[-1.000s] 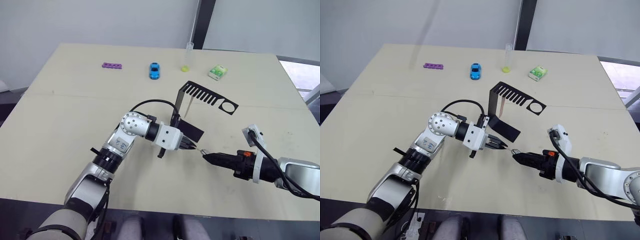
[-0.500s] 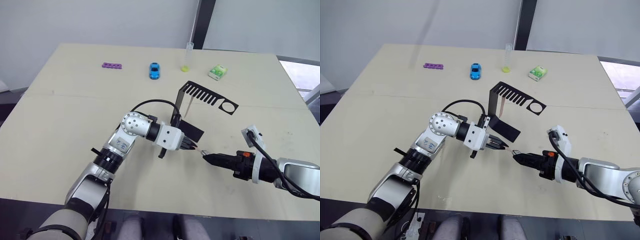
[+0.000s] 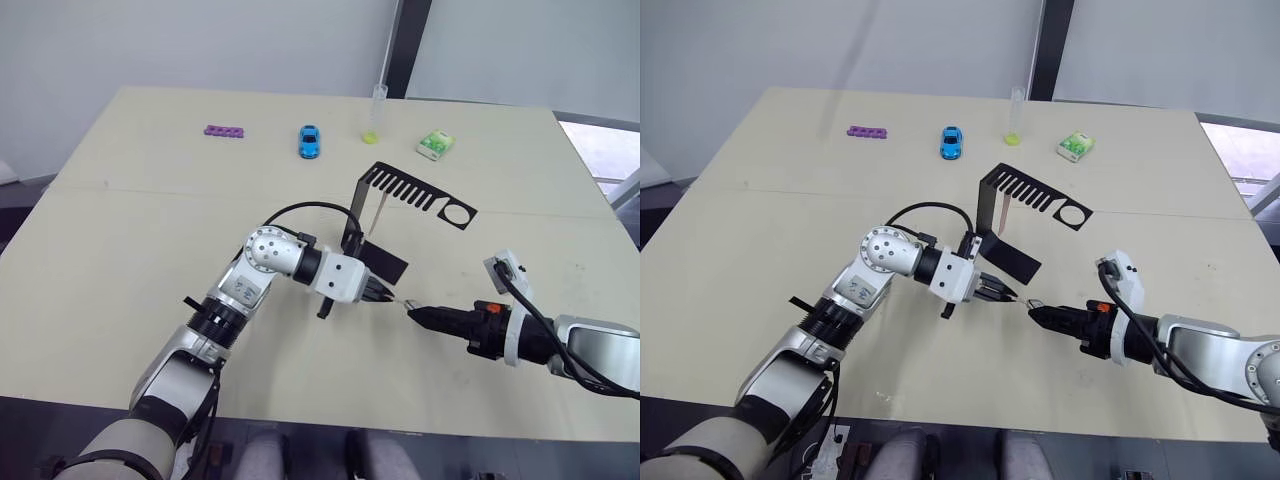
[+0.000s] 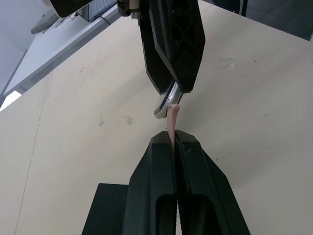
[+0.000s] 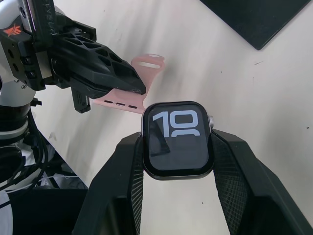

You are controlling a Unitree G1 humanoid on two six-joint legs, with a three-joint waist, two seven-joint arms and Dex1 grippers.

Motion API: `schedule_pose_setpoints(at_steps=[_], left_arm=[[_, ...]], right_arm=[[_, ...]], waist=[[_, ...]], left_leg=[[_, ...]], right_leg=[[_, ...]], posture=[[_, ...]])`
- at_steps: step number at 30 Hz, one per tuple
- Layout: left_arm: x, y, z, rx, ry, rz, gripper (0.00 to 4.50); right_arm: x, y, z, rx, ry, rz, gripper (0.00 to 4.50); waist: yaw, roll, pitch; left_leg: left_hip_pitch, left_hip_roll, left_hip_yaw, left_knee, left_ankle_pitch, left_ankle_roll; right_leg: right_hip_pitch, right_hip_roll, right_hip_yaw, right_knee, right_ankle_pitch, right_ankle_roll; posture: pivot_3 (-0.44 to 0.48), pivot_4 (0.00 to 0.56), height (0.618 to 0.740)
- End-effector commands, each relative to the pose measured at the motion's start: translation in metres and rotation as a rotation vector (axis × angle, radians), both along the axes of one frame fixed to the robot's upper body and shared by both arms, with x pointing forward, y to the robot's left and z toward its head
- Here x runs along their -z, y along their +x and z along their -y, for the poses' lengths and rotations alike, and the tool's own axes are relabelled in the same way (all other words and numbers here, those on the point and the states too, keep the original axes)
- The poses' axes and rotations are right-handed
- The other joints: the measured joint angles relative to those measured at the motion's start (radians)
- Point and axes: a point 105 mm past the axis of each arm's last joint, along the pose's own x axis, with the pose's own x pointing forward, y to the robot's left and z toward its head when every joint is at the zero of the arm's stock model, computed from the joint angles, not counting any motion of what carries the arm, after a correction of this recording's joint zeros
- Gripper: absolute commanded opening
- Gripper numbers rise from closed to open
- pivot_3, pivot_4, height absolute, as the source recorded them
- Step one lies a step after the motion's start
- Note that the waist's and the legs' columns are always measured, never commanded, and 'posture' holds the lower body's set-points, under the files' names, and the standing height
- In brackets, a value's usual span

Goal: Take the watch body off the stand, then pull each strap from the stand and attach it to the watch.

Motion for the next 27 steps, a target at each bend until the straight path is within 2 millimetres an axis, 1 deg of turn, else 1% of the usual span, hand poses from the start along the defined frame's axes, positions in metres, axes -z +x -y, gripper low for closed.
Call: schedule_pose_setpoints(at_steps=[1,21,27], left_arm=[[-0.0081,-0.0086,0.0115,0.04,-0.029,0.038,0.0],[-0.0074,-0.0112,0.0165,0.052,-0.028,0.048,0.0],[-0.0049,-0.0116,0.0144,0.056,-0.012,0.048,0.0]], right_arm=[[-0.0127,0.0002,-0.0056,-0.016,0.028,0.043,1.5],[-0.0113,0.0025,-0.0087,-0.024,0.023,0.036,1.5],[-0.0136,0.0051,-0.0036,-0.004,0.023,0.04,1.5]], waist=[[0.0,0.0,0.0],[0.0,0.0,0.0],[0.0,0.0,0.0]], left_leg=[[0.0,0.0,0.0,0.0,0.0,0.0],[0.0,0.0,0.0,0.0,0.0,0.0],[0.0,0.0,0.0,0.0,0.0,0.0]], right_leg=[[0.0,0.0,0.0,0.0,0.0,0.0],[0.0,0.0,0.0,0.0,0.0,0.0],[0.0,0.0,0.0,0.0,0.0,0.0]], posture=[[0.0,0.15,0.74],[0.0,0.15,0.74],[0.0,0.15,0.74]])
